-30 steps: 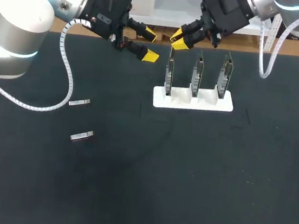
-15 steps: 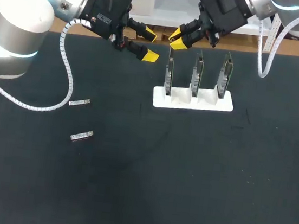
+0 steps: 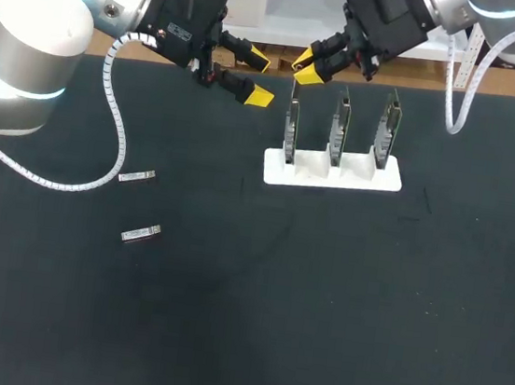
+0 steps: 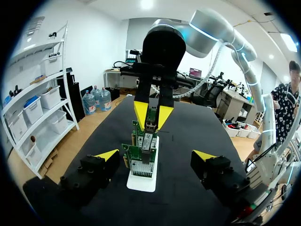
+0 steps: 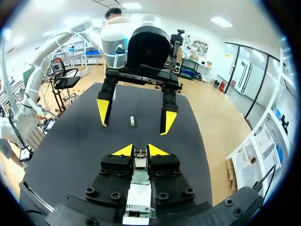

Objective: Pick up the optical module with the left hand, and insert it into the network port with the right hand.

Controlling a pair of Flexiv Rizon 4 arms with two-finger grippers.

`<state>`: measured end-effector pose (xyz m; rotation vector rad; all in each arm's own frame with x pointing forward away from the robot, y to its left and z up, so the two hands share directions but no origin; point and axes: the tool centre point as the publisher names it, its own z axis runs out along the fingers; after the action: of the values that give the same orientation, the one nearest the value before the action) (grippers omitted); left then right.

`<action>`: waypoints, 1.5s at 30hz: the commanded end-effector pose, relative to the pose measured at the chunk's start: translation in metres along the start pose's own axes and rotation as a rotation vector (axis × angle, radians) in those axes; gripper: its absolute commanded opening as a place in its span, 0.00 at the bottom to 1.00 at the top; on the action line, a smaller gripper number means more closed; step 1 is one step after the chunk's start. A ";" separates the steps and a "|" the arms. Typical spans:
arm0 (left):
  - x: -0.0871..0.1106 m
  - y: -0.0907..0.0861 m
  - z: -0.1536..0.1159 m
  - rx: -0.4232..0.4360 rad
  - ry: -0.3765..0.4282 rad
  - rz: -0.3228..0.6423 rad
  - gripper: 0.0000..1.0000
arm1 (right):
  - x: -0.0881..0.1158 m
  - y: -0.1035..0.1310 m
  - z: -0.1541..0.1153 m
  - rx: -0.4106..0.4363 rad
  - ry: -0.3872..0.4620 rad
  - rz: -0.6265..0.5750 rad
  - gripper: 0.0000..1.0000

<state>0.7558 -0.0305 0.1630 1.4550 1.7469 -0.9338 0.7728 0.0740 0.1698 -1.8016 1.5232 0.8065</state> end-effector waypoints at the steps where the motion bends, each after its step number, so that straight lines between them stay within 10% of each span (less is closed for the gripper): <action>1: -0.002 0.001 0.001 0.000 0.008 -0.004 1.00 | 0.004 0.004 0.004 0.007 0.002 0.005 0.00; 45: -0.002 0.001 0.001 0.000 0.008 -0.004 1.00 | -0.004 0.010 -0.005 0.042 -0.014 0.004 0.00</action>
<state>0.7558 -0.0305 0.1630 1.4550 1.7469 -0.9338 0.7648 0.0717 0.1743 -1.7634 1.5267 0.7853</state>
